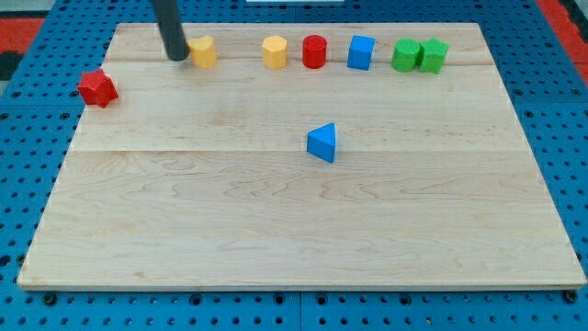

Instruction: Slide the red star towards top left of the board

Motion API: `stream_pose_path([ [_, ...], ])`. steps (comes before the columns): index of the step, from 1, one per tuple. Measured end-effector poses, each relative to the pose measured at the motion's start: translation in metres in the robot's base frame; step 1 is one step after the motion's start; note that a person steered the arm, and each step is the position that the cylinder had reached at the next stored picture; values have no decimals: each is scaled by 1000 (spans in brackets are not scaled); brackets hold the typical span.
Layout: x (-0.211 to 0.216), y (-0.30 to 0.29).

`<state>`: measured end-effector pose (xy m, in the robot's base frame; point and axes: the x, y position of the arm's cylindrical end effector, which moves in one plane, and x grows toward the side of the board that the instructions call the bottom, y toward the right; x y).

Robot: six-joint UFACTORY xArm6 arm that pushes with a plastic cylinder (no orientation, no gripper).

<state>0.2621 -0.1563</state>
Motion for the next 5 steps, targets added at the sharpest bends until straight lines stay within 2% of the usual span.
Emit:
stream_pose_path([
  [1, 0, 32],
  [2, 55, 10],
  [3, 154, -16],
  [4, 172, -102],
  [5, 151, -148],
])
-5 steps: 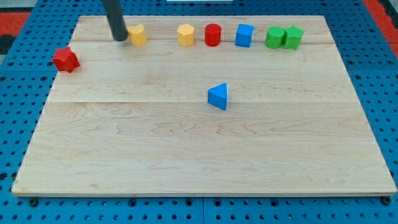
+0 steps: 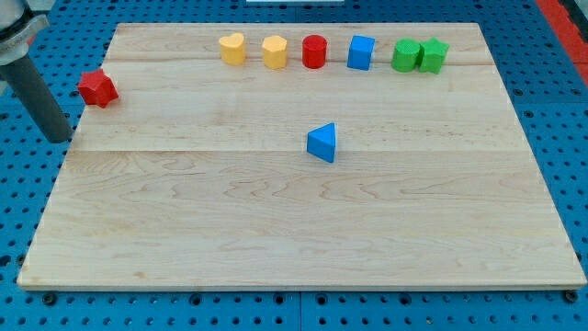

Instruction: Slide the red star towards top left of the board

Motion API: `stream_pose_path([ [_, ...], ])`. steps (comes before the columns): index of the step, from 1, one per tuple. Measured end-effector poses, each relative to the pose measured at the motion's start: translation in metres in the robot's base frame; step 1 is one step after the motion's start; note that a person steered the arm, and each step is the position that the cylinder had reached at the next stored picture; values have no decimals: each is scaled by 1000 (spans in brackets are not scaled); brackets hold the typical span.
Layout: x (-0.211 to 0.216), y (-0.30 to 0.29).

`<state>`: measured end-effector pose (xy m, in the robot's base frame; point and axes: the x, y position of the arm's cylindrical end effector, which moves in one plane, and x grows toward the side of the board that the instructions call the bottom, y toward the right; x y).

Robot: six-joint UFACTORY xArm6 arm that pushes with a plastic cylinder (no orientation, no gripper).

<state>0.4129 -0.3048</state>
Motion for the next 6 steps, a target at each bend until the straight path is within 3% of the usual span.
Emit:
stream_pose_path([
  [2, -77, 42],
  [3, -64, 42],
  [4, -50, 1],
  [6, -107, 20],
])
